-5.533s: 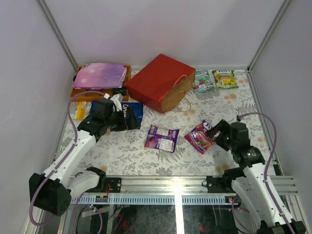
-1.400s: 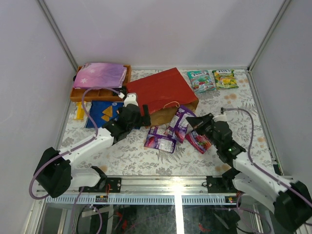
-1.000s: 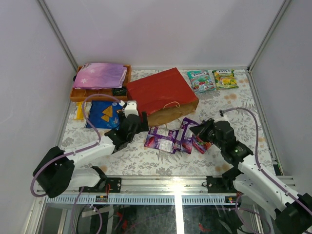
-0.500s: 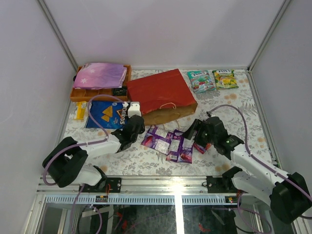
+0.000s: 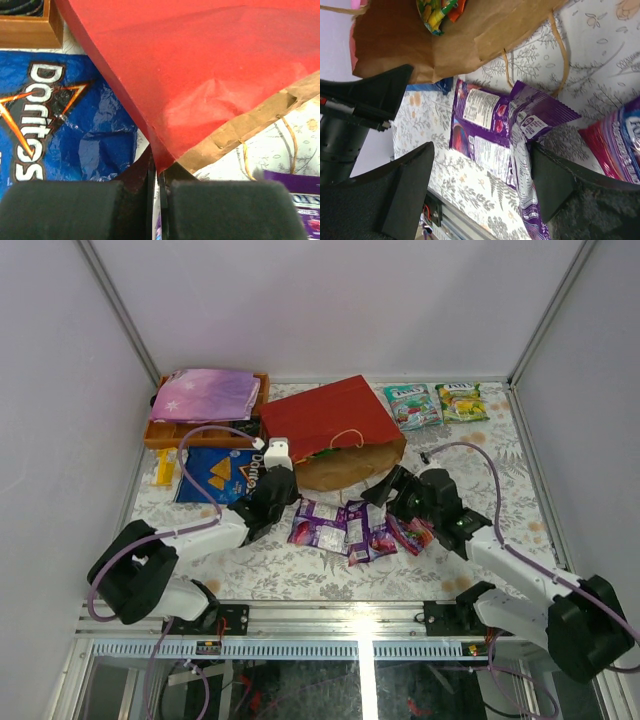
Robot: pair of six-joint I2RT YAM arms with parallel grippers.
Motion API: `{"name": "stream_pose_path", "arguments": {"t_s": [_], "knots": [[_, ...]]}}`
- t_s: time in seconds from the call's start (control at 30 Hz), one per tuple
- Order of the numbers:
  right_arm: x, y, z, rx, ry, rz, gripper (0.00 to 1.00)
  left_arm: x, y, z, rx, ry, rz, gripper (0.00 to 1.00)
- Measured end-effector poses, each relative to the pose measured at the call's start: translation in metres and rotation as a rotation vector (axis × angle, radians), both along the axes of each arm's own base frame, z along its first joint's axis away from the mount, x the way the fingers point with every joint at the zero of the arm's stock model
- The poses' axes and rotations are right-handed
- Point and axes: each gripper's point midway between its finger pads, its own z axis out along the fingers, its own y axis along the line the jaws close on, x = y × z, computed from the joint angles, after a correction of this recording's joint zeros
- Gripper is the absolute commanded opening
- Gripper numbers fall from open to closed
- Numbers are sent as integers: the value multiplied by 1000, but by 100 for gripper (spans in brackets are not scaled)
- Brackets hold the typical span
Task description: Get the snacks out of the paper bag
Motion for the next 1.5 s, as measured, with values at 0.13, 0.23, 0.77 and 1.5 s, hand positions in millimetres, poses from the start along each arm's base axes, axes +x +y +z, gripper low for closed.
{"name": "stream_pose_path", "arguments": {"t_s": [0.13,0.23,0.77,1.5], "knots": [[16,11,-8,42,7,-17,81,4,-4,8,-21,-11,-7,0],[26,19,-14,97,16,-43,78,5,-8,12,-38,-14,-16,0],[94,54,-13,373,-11,-188,59,9,-23,25,-97,-19,-49,0],[164,124,-69,290,53,-97,56,8,-26,20,-97,0,-69,0]]}}
